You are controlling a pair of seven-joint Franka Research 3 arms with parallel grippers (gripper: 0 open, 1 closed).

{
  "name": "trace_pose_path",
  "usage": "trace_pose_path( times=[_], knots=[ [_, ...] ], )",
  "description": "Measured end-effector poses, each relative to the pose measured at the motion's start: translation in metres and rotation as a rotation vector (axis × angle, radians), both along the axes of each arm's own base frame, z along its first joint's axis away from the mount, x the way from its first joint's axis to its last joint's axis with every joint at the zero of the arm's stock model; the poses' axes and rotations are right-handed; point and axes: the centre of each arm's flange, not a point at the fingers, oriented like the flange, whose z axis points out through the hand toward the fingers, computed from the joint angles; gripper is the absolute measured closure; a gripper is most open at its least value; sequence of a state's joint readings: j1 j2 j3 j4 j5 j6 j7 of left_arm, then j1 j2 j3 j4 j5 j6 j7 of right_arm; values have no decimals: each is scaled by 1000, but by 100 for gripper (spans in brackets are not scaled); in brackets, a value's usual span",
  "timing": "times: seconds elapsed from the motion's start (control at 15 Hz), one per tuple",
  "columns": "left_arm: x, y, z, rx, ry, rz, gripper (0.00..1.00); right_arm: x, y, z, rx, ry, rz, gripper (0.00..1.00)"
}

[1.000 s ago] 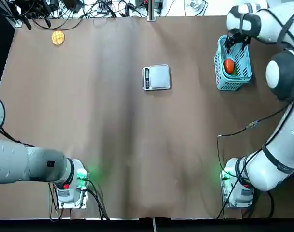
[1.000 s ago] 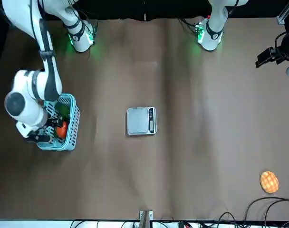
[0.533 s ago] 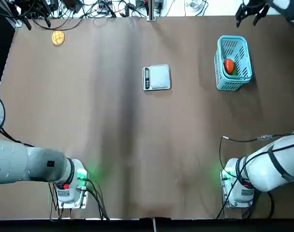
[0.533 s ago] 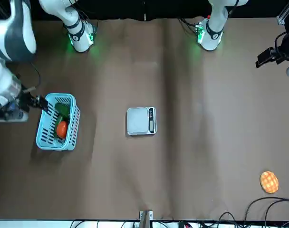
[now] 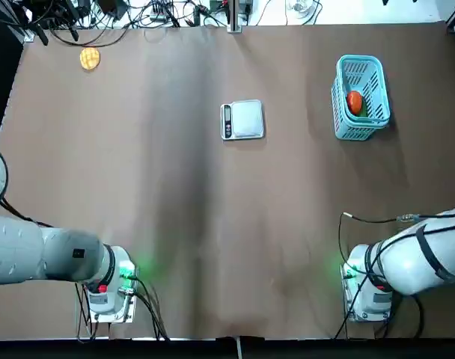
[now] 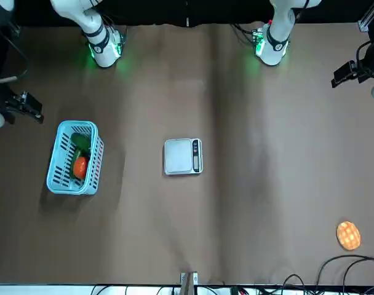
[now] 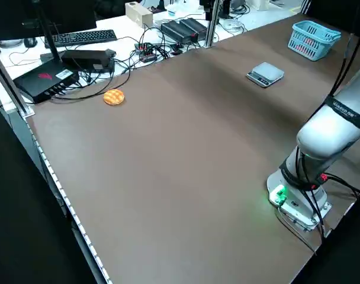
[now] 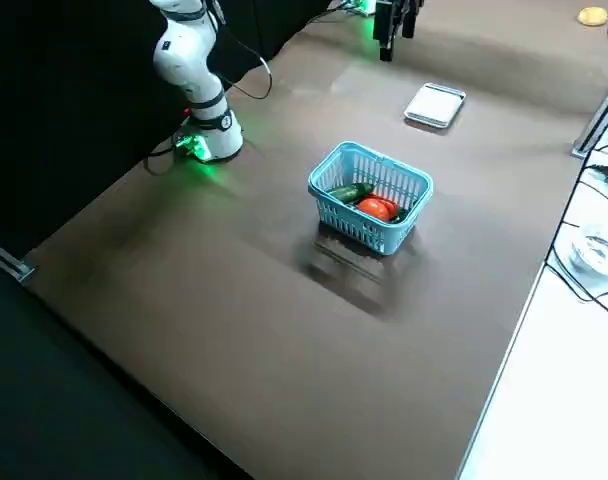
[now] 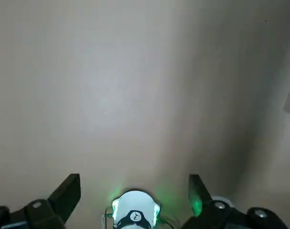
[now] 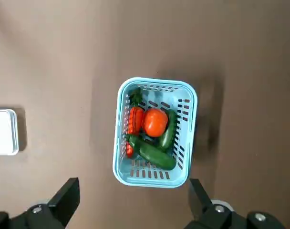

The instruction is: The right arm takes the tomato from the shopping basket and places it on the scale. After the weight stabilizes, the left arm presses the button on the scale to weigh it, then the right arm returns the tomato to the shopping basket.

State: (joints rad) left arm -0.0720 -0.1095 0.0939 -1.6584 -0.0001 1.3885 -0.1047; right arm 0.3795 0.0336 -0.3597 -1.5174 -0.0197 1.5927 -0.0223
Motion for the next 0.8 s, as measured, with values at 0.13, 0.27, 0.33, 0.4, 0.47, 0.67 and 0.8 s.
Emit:
trace_pose_path(
  times=[0.13,0.27,0.33,0.4,0.47,0.67,0.8],
  knots=[
    [0,0,1,0,-2,0,0,0,4,-1,3,11,16,0],
    [-1,0,2,0,-3,0,0,-7,5,-8,5,80,21,0],
    [-1,0,2,0,-3,0,0,-7,-1,-9,6,84,14,0],
    [-1,0,2,0,-3,1,0,-7,-10,-9,7,86,12,0],
    [-1,1,2,0,-3,2,0,-7,-17,-10,8,88,9,0],
    [-1,1,2,0,-3,4,0,-6,-22,-12,9,88,9,0],
    [-1,1,2,0,-3,4,0,-6,-21,-13,9,89,11,0]
  ],
)
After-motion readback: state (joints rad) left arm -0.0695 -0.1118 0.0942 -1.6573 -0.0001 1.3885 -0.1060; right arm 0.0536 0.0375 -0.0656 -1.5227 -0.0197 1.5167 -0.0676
